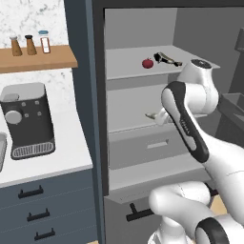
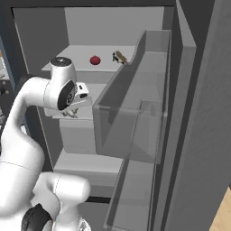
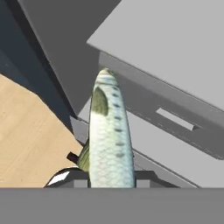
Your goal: Place one tomato and one fish in each tupperware on the nearby counter, to pack two identical lunches.
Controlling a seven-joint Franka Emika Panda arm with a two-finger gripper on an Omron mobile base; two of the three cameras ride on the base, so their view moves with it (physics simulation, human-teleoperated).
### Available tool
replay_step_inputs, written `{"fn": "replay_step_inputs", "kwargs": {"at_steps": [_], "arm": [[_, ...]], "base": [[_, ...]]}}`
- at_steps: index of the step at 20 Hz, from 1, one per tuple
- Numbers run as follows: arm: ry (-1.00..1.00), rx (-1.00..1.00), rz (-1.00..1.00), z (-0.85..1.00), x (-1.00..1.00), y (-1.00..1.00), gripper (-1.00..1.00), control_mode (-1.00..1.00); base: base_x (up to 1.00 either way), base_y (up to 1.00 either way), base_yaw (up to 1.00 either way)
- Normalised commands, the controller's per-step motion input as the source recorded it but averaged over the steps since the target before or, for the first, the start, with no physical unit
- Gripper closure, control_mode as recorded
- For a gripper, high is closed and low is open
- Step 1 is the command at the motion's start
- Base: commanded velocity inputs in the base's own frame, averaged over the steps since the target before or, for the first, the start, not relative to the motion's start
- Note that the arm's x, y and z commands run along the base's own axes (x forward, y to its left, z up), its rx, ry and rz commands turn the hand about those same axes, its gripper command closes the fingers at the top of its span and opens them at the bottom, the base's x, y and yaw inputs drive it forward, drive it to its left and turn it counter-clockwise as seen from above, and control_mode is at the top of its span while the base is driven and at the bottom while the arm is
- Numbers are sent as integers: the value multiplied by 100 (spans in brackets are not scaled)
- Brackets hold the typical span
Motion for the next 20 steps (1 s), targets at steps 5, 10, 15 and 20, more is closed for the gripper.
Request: {"fn": "replay_step_inputs", "kwargs": {"at_steps": [5, 10, 15, 20], "arm": [[0, 0, -16, 16, -100, -18, 100, -100], [0, 0, -35, 1, -100, -27, 100, -100], [0, 0, -9, 0, -30, -12, 100, -100], [4, 0, 0, -5, -18, 0, 100, 100]], "base": [[0, 0, 0], [0, 0, 0], [0, 0, 0], [-20, 0, 0]]}}
